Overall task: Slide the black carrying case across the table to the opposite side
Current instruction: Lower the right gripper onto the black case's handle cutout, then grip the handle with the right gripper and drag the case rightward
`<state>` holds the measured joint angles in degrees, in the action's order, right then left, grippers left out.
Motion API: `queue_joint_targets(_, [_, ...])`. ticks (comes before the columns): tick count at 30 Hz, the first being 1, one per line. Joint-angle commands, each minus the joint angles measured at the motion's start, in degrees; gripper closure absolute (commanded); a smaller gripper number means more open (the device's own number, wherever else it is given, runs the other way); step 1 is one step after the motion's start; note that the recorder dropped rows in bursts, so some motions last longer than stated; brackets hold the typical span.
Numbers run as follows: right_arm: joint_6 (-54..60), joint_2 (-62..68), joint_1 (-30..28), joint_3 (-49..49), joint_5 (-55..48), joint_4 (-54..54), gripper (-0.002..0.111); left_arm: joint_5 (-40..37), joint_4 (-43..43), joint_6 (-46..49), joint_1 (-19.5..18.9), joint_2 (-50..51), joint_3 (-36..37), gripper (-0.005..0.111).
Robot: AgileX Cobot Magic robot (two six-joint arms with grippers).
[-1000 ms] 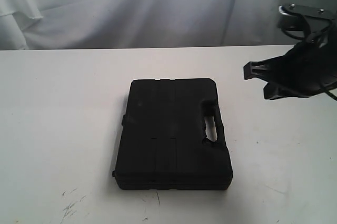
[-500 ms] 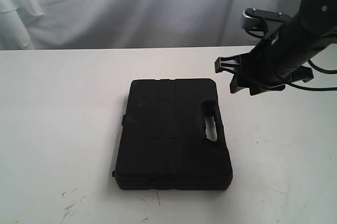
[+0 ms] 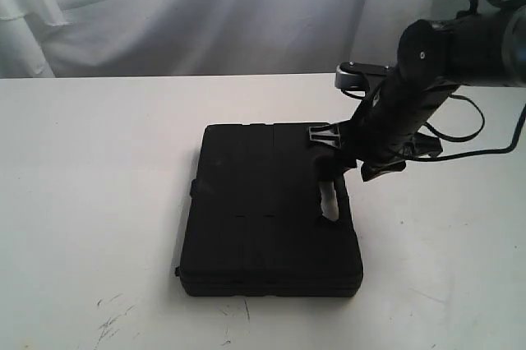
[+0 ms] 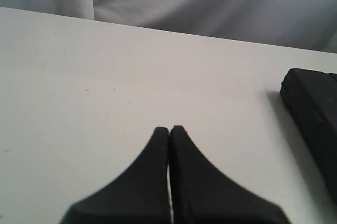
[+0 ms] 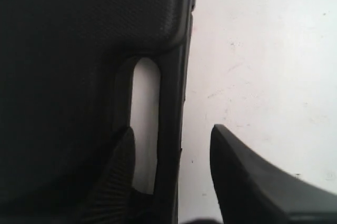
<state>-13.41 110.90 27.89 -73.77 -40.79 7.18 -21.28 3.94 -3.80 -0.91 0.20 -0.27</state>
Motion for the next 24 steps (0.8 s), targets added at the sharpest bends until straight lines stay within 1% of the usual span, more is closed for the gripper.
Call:
queue_joint_targets(1, [-0.13, 1.89, 0.05, -0.48, 2.26, -0.44, 0.065, 0.31, 0.00, 0.00, -0.20, -0.20, 0.27, 0.107])
queue_joint_targets(16, [0.57, 5.90, 0.05, -0.57, 8.10, -0.44, 0.066, 0.31, 0.00, 0.00, -0.20, -0.20, 0.27, 0.107])
queue_joint_targets(22, [0.57, 7.05, 0.05, -0.57, 7.35, -0.44, 0.070, 0.31, 0.00, 0.00, -0.20, -0.20, 0.27, 0.107])
queue_joint_targets(24, [0.57, 7.05, 0.05, -0.57, 7.35, -0.44, 0.073, 0.31, 0.00, 0.00, -0.20, -0.20, 0.27, 0.107])
